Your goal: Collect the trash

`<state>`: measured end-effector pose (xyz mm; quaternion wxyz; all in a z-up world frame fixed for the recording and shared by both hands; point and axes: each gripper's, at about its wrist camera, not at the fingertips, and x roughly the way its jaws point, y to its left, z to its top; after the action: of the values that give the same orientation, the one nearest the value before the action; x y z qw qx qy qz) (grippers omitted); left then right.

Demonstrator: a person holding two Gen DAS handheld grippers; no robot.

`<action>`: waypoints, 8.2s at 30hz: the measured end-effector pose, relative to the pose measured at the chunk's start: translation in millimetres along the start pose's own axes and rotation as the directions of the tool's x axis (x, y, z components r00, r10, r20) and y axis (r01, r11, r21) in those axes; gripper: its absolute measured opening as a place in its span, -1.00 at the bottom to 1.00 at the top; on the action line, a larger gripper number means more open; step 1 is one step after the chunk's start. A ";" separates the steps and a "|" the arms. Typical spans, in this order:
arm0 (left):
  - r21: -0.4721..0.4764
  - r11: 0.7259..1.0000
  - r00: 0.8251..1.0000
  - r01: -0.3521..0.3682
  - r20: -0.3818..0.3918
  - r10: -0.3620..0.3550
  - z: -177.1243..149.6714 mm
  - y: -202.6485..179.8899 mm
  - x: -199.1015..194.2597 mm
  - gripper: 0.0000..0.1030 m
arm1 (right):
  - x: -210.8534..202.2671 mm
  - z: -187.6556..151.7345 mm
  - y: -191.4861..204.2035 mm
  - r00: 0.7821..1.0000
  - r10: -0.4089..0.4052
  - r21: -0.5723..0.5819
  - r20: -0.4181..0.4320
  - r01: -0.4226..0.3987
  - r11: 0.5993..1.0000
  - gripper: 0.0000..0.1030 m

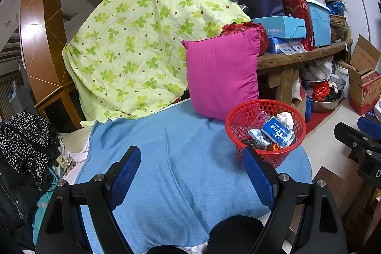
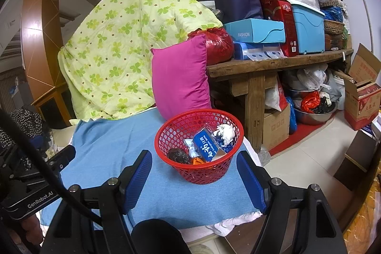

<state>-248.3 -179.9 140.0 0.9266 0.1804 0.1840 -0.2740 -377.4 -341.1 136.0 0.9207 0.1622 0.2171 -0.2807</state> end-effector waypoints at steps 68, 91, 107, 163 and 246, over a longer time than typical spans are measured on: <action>0.015 1.000 1.000 0.013 0.001 -0.013 -0.5 4.9 -5.7 0.70 | -4.1 3.6 3.8 0.999 -0.031 -0.002 0.011 0.031 1.000 0.49; 0.020 1.000 1.000 0.024 -0.010 -0.024 -9.3 5.3 -3.0 0.70 | -2.4 3.2 3.2 0.999 -0.035 -0.002 0.011 0.035 0.999 0.49; 0.016 1.000 1.000 -0.010 -0.025 0.010 -10.6 12.9 -0.3 0.70 | 1.4 0.3 4.3 1.000 -0.031 -0.004 0.004 0.031 1.000 0.49; 0.011 1.000 0.999 -0.022 -0.024 0.022 -11.7 25.8 -7.1 0.70 | -9.2 8.3 15.5 1.000 -0.021 -0.034 0.006 0.021 0.999 0.49; 0.049 0.999 0.998 0.004 -0.068 0.000 14.2 4.4 42.0 0.70 | 30.9 27.7 -1.1 0.999 -0.049 -0.021 -0.016 0.048 0.999 0.49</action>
<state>-209.5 -201.2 135.0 0.9148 0.2120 0.2089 -0.2731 -346.4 -367.4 144.3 0.9134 0.1499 0.2316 -0.2994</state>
